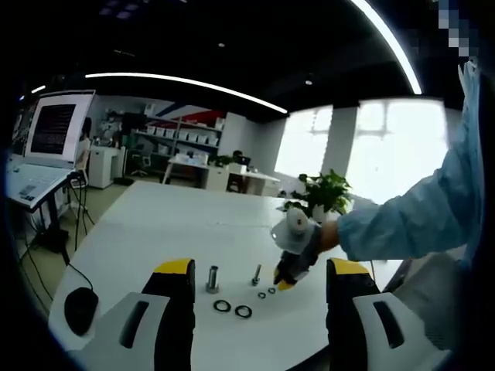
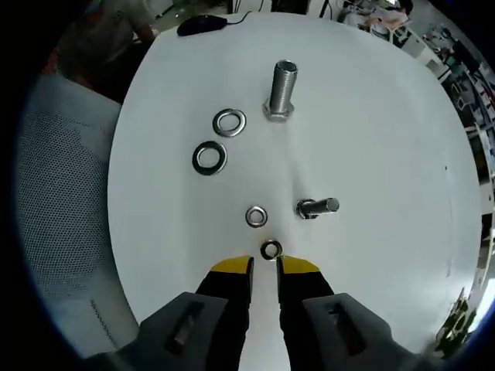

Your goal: Place the washer onto the threaded stud by aligning its center hole with the stud, sliding it down to the base, and recovering from edge contact or off-axis alignment until the washer reaches the visible bottom stop.

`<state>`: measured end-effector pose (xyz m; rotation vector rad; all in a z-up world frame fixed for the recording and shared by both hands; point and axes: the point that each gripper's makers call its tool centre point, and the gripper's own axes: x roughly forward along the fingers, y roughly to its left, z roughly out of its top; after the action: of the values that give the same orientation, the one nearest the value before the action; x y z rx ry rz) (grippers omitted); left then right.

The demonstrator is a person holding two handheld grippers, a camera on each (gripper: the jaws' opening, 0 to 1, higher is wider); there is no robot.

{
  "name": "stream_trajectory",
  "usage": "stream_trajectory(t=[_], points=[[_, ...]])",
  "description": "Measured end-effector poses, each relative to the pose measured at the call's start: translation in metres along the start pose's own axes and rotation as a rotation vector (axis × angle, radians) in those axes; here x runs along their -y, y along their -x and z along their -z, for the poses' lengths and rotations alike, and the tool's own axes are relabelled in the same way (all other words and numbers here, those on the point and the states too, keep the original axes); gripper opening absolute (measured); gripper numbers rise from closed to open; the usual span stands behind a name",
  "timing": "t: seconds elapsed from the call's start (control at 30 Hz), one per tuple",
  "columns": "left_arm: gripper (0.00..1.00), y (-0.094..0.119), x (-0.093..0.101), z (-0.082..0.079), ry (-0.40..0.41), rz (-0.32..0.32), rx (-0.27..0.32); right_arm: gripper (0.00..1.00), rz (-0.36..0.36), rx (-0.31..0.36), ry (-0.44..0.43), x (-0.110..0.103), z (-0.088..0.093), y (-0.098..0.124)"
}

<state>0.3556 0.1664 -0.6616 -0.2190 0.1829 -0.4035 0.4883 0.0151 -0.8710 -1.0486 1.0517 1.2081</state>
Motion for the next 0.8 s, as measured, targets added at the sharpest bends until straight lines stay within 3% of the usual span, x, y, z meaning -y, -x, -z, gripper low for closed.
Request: stream_trajectory(t=[0.27, 0.8], points=[[0.67, 0.0, 0.0, 0.001, -0.003, 0.001, -0.006, 0.2, 0.022, 0.038, -0.066, 0.008, 0.002, -0.005], [0.66, 0.0, -0.001, 0.002, 0.001, -0.002, -0.009, 0.17, -0.008, 0.091, -0.167, 0.011, -0.006, -0.008]])
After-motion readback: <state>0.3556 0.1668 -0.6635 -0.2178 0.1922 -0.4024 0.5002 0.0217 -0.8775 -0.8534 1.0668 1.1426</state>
